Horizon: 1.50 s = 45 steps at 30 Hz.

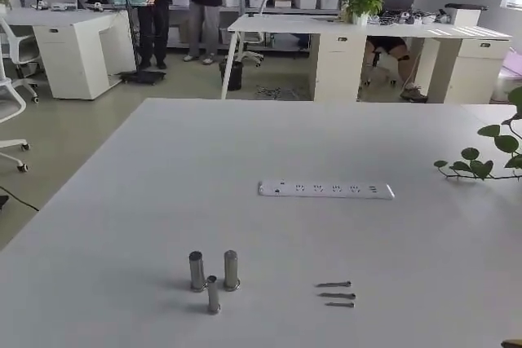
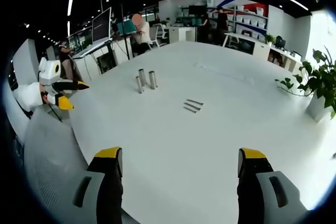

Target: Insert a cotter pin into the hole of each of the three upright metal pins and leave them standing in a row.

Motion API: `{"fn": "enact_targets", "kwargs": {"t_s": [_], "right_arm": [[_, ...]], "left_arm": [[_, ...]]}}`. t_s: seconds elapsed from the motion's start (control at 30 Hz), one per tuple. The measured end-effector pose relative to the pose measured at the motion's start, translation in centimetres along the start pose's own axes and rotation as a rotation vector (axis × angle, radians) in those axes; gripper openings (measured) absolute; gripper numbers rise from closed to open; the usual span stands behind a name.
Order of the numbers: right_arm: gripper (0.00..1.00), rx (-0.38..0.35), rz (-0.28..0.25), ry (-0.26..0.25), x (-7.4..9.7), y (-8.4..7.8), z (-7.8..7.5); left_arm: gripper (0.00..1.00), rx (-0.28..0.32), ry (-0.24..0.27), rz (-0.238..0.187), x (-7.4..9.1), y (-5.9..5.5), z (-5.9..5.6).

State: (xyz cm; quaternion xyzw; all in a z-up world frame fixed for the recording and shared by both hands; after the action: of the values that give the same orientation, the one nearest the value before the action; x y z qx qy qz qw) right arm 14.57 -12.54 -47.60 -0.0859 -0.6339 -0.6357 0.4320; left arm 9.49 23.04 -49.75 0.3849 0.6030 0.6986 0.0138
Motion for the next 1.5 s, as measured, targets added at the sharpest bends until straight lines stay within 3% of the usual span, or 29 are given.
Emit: {"fn": "enact_targets", "kwargs": {"t_s": [0.3, 0.77, 1.03, 1.17, 1.5], "right_arm": [[0.89, 0.0, 0.001, 0.001, -0.1, 0.1, 0.0], [0.89, -0.013, 0.013, -0.009, -0.3, -0.2, -0.5], [0.89, -0.021, 0.015, -0.02, -0.3, -0.2, -0.7], [0.89, -0.023, 0.016, -0.023, -0.3, -0.2, -0.7], [0.89, -0.024, 0.027, -0.035, -0.1, -0.6, -0.6]], "left_arm": [[0.99, 0.01, -0.021, 0.001, -0.4, 0.1, -0.5], [0.99, 0.009, -0.034, -0.001, -1.8, 0.5, 0.1], [0.99, -0.009, -0.052, -0.009, -3.6, 1.2, 0.1], [0.99, -0.013, -0.048, -0.046, -4.9, 1.9, 0.3], [0.99, -0.058, -0.074, -0.052, -7.7, 3.1, 0.4]]}}
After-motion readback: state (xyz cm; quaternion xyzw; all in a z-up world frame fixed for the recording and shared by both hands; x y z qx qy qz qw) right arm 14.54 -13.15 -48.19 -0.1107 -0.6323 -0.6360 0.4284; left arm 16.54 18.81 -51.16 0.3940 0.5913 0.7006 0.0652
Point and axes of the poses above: the centre of the closed fingertips' face, and the gripper's own axes: x roughly backward along the fingers, z roughly to its left, y roughly out of its top, the point moved 6 cm from there along x, roughly backward along the fingers, and after that the axes turned 13 degrees about -x, right-handed, at the moved point
